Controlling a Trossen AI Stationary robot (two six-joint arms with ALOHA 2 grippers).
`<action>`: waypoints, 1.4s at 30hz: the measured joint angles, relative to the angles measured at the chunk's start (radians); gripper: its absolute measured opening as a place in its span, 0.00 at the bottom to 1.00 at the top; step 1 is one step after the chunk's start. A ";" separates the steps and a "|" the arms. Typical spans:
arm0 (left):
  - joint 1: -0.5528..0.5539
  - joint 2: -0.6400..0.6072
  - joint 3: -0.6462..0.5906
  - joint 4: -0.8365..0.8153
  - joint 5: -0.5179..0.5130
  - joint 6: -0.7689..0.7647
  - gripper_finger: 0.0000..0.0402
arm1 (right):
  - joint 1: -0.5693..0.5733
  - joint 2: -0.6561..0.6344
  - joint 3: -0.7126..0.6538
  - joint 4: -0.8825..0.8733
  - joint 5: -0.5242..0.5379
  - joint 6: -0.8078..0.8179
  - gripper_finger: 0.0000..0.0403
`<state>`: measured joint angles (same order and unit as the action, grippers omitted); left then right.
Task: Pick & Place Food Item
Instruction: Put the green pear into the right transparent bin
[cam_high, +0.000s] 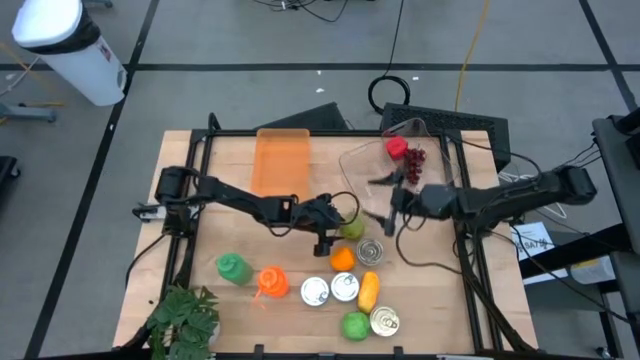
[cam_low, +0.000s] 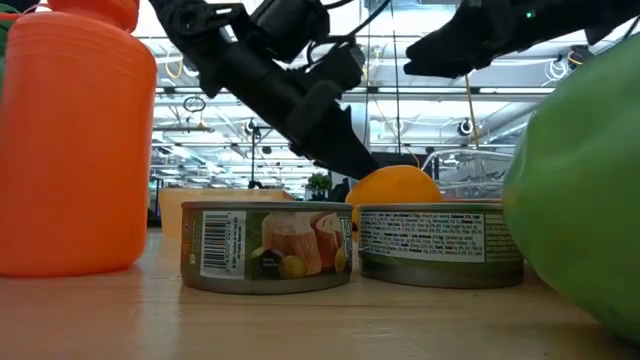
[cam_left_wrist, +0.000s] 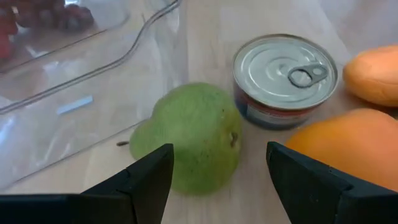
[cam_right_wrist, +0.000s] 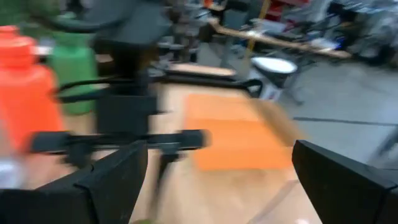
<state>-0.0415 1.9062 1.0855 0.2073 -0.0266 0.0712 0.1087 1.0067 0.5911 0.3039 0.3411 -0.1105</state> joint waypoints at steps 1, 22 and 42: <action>0.001 0.007 0.000 0.009 0.000 -0.003 0.67 | 0.022 0.015 0.000 -0.006 -0.003 0.018 0.94; 0.051 -0.165 0.001 -0.175 -0.046 -0.024 0.67 | 0.054 0.490 0.450 -0.668 -0.058 0.099 0.94; 0.054 -0.320 0.000 -0.363 -0.079 0.005 0.67 | -0.024 0.809 0.592 -0.851 -0.236 0.060 0.93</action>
<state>0.0128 1.5864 1.0855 -0.1562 -0.1059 0.0764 0.0845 1.8161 1.1835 -0.5472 0.1051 -0.0502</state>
